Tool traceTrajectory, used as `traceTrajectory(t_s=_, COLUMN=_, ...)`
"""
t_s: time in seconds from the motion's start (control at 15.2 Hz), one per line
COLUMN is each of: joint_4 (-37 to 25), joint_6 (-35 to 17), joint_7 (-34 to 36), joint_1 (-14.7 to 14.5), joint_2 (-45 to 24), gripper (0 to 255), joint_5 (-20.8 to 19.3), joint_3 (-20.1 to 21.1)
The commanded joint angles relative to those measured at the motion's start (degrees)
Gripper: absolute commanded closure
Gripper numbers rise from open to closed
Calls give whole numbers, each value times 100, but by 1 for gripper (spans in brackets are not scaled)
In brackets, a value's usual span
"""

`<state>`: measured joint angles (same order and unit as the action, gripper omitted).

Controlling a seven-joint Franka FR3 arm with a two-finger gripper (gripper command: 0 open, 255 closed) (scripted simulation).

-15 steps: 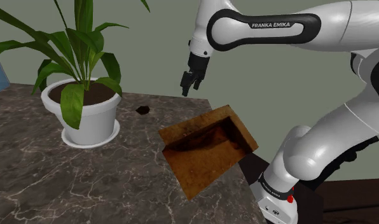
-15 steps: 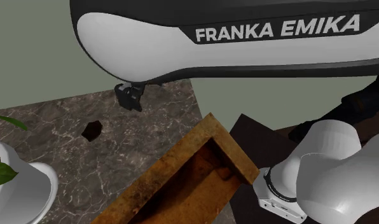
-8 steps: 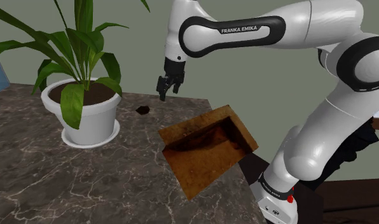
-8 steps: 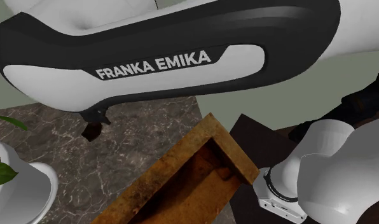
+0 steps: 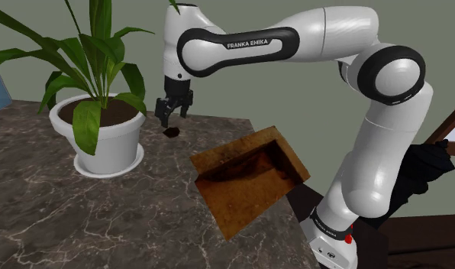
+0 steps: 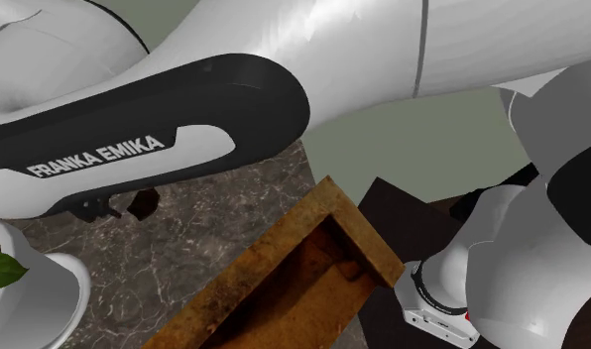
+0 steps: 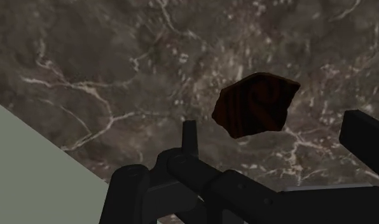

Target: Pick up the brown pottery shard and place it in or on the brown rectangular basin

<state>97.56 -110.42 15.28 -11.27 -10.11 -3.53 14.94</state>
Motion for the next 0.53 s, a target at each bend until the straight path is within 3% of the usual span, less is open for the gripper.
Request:
traceTrajectory(t_s=0.0, joint_4=-40, joint_6=-87, joint_7=24, joint_1=-18, joint_2=-130, gripper=0, joint_5=-39, joint_3=1)
traceTrajectory(t_s=0.46, joint_4=248, joint_6=-479, joint_7=49, joint_1=-20, joint_2=-239, gripper=0, joint_5=-78, joint_3=-10)
